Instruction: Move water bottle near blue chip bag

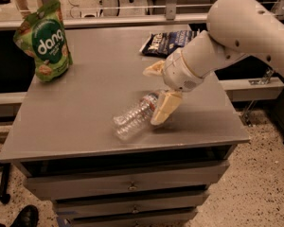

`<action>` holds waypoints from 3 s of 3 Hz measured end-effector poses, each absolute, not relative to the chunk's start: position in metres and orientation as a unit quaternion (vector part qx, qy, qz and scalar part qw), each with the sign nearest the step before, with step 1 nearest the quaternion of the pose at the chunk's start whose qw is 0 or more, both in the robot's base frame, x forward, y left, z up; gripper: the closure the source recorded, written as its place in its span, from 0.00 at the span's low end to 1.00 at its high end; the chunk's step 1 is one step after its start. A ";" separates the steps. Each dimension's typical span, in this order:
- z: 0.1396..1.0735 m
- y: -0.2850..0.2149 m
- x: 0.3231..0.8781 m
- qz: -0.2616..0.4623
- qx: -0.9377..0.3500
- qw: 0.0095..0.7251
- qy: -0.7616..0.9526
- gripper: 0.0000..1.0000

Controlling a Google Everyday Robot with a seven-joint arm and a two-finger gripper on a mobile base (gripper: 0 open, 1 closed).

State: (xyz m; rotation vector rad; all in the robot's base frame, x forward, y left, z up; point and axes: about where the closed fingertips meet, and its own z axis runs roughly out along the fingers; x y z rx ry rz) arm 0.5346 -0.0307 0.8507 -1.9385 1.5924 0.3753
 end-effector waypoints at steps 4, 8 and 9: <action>0.873 -0.118 0.569 0.067 -0.663 0.277 0.693 1.00; 0.879 -0.147 0.614 0.024 -0.637 0.289 0.714 1.00; 0.876 -0.158 0.659 -0.009 -0.642 0.280 0.714 1.00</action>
Offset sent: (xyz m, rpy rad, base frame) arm -0.0081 -0.0235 -0.0085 -0.0713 0.0358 -0.0095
